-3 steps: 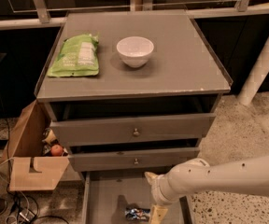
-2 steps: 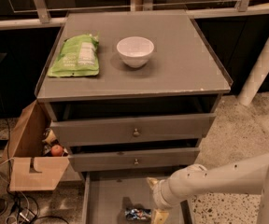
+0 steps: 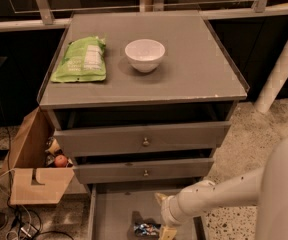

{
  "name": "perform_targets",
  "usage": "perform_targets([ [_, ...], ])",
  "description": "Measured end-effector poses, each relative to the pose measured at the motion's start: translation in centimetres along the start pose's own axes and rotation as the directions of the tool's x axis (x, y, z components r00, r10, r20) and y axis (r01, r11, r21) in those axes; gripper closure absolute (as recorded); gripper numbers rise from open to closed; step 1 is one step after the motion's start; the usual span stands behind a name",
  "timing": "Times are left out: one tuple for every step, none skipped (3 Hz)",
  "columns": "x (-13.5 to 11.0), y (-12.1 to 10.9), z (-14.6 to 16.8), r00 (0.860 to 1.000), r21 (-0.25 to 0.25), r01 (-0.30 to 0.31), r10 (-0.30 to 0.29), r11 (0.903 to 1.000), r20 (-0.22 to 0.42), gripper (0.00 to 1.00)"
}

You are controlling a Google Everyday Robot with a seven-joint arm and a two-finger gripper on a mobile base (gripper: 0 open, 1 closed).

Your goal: Pick redbull can from bottom drawer and place on counter

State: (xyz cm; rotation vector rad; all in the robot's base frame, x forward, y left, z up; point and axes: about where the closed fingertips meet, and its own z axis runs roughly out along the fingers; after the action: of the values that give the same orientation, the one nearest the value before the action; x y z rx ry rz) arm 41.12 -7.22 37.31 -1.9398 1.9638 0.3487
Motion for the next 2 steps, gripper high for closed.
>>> perform_targets([
  [2.91, -1.8, 8.14, 1.0, 0.009, -0.013, 0.013, 0.9999, 0.016, 0.0],
  [2.98, -1.59, 8.46, 1.0, 0.004, -0.017, 0.017, 0.9998, 0.018, 0.0],
])
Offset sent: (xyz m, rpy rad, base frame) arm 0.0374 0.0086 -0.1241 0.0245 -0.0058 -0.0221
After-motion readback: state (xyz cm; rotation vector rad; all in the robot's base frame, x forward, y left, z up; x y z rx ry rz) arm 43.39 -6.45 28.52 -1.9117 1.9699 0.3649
